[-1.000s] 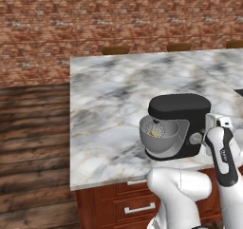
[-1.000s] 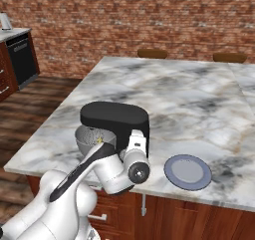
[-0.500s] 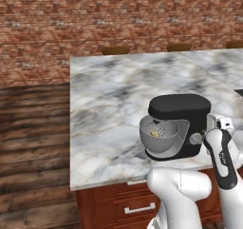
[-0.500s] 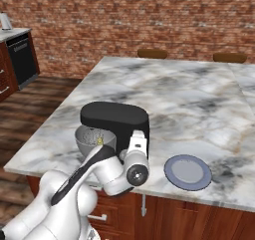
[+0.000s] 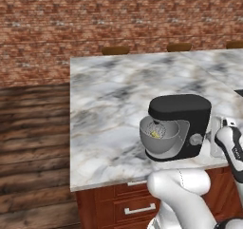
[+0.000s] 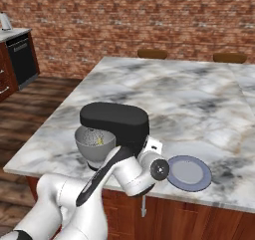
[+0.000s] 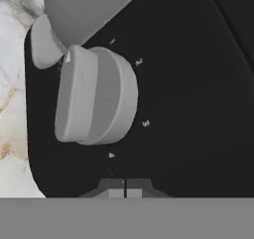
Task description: Add butter and sugar cubes to the stand mixer bowl and then turn on the stand mixer to begin making frosting.
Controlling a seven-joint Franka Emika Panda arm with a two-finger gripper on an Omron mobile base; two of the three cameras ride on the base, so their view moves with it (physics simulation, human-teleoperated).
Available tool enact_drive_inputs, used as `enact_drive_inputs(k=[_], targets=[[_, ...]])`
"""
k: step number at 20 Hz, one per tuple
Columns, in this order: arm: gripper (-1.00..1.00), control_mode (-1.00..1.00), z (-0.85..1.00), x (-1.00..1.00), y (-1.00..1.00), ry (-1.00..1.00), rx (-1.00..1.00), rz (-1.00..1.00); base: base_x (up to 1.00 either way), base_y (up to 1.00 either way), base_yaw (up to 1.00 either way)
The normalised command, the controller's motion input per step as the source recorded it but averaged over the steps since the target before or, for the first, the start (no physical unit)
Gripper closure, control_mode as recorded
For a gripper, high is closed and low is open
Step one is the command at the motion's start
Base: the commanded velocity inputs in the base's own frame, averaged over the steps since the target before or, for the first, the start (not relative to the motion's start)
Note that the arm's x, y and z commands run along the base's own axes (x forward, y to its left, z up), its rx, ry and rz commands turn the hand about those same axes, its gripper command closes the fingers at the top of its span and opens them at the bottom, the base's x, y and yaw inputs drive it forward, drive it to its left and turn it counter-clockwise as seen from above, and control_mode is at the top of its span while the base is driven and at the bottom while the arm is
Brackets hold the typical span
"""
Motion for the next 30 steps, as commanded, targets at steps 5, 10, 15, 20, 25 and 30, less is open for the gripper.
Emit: enact_drive_inputs(k=[5,10,15,20,25,30], targets=[[1.0,-1.0,-0.8,-0.03,0.78,0.13,0.2,0.0,0.0,0.0,0.0],[1.0,-1.0,-0.03,-0.01,1.0,-0.07,0.02,0.0,0.0,0.0,0.0],[1.0,-1.0,-0.15,0.0,1.0,-0.03,0.0,0.0,0.0,0.0,0.0],[1.0,-1.0,-0.43,0.04,1.0,0.0,-0.09,0.0,0.0,0.0,0.0],[1.0,-1.0,-0.61,0.14,1.0,0.01,-0.13,0.0,0.0,0.0,0.0],[1.0,-1.0,-0.12,0.72,1.0,-0.11,-0.13,0.0,0.0,0.0,0.0]])
